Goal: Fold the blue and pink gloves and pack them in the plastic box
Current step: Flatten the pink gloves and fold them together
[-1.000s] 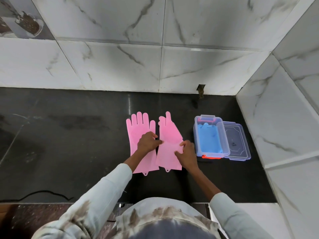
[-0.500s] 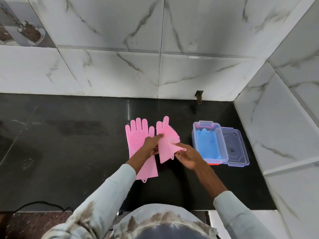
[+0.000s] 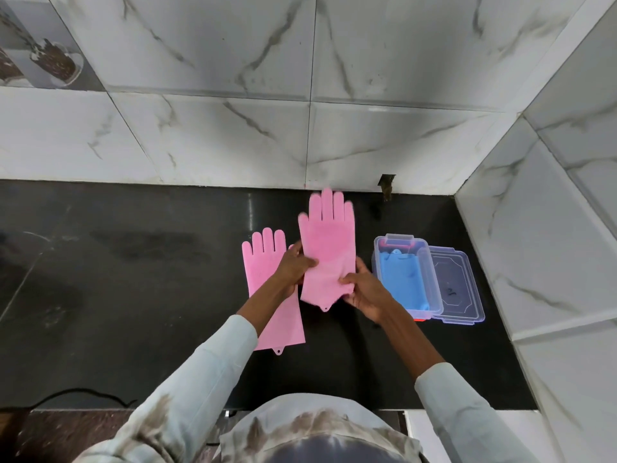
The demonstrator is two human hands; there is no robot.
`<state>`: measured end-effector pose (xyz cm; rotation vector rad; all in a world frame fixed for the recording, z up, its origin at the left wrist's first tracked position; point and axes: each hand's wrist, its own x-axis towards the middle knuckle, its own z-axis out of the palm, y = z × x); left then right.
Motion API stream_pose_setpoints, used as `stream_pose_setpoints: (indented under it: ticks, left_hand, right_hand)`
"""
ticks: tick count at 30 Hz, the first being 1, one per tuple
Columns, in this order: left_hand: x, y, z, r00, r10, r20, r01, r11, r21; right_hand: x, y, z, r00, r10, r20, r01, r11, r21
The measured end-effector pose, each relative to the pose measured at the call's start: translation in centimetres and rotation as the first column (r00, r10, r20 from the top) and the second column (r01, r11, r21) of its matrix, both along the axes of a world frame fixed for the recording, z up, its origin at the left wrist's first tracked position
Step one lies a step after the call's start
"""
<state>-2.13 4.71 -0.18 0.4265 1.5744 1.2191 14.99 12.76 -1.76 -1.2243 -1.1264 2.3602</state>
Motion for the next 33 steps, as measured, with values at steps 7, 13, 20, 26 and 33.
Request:
stream_pose_setpoints:
  ticks: [7,13,20,26,33]
  left_hand:
    - [0.2,-3.8,-3.3,0.892,0.032,-0.45,-0.124,0.976,-0.177]
    - [-3.3,-6.7,-3.8,0.633,0.054,-0.772,-0.305,0.934,-0.185]
    - [-4.9,-9.8,-5.0,0.692,0.103,-0.714,-0.385,0.89,-0.244]
    - [-5.4,-9.5,-4.9,0.783,0.19,-0.592,-0.405,0.878,-0.254]
    - [-6.2,-10.6,-5.2,0.795,0.195,-0.575,-0.389,0.89,-0.236]
  right_hand:
    - [1.4,-1.5,-3.1,0.811,0.08,0.579,-0.14,0.988,0.061]
    - [1.2,-1.8,-3.5,0.634,0.114,0.765,-0.461,0.85,0.255]
    - [-2.0,-2.1,-2.7,0.442,-0.154,0.884,-0.573,0.709,0.411]
    - [-1.7,-1.4,-3.0,0.575,-0.16,0.802,-0.455,0.753,0.476]
    - [-1.2,-1.0,-3.3,0.587,-0.151,0.795,-0.452,0.754,0.477]
